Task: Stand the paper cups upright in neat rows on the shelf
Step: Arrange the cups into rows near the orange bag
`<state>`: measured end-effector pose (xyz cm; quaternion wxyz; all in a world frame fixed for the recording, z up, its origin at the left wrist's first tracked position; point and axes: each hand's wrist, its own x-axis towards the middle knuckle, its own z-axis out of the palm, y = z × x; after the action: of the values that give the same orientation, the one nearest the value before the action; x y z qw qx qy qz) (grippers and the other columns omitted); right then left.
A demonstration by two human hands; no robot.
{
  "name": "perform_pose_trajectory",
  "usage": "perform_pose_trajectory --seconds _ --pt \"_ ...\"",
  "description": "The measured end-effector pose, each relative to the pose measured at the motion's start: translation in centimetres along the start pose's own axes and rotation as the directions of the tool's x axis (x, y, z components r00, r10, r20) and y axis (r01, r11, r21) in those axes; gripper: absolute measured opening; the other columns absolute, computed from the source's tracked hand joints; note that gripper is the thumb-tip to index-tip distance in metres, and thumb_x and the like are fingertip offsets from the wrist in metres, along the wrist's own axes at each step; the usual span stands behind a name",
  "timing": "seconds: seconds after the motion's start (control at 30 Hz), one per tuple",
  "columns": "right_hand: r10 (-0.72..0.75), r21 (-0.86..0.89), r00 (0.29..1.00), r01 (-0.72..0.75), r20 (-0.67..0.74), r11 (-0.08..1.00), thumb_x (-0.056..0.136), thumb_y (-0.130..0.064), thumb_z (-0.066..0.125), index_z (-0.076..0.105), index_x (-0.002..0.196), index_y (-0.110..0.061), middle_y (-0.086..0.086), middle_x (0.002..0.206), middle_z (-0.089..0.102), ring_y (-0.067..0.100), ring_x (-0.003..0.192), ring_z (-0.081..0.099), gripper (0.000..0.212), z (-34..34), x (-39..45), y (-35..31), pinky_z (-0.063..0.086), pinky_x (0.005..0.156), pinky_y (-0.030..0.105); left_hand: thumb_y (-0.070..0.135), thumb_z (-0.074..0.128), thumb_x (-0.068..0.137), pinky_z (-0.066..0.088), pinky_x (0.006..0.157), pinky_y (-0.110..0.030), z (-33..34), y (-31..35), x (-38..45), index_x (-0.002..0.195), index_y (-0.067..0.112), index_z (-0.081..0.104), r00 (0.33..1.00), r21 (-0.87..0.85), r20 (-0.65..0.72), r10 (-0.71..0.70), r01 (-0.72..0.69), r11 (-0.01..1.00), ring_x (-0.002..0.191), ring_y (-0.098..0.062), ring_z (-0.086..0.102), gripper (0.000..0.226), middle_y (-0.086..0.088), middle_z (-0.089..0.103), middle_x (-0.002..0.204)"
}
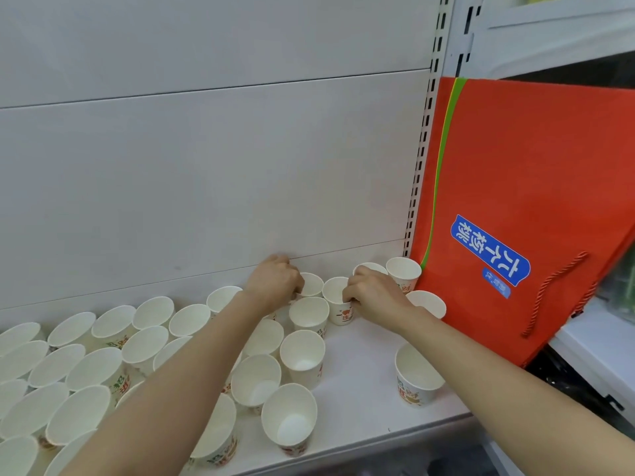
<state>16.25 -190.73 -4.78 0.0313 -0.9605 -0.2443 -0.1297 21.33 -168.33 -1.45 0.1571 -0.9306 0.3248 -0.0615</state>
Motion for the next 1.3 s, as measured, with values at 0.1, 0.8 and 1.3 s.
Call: perform_pose_trajectory --seconds 0.1,0.8,1.3 --pt "0.021 -0.012 1.0 -0.021 -0.012 1.0 0.056 0.002 0.073 0.066 0.064 -0.019 -0.006 0.059 0.055 0.019 0.071 0.048 0.024 0.6 0.6 0.1 0.021 0.049 0.023 0.024 0.06 0.09 0.029 0.083 -0.025 0.5 -0.1 -0.4 0.104 0.029 0.07 0.999 0.015 0.004 -0.039 0.039 0.999 0.107 -0.018 0.051 0.019 0.008 0.069 0.108" --pt "0.521 0.064 0.853 -0.522 0.028 0.851 0.075 -0.036 0.073 0.069 0.085 -0.027 -0.005 0.083 0.061 0.017 0.09 0.052 0.014 -4.3 -9.5 2.3 0.034 0.064 0.027 0.023 0.057 0.08 0.042 0.072 -0.027 -2.4 8.5 -2.5 0.086 0.021 0.07 0.943 -0.216 -0.113 -0.313 0.284 0.934 0.08 -0.022 0.062 0.015 0.001 0.068 0.083" --pt "0.447 0.056 0.894 -0.447 0.014 0.893 0.077 -0.008 0.06 0.07 0.082 -0.019 0.001 0.084 0.063 0.021 0.091 0.051 0.016 -2.7 -8.7 4.7 0.041 0.063 0.032 0.022 0.061 0.085 0.034 0.069 -0.028 -1.8 12.1 1.3 0.088 0.024 0.07 0.977 -0.318 -0.209 -0.034 -0.035 0.948 0.087 -0.02 0.058 0.01 0.004 0.069 0.089"
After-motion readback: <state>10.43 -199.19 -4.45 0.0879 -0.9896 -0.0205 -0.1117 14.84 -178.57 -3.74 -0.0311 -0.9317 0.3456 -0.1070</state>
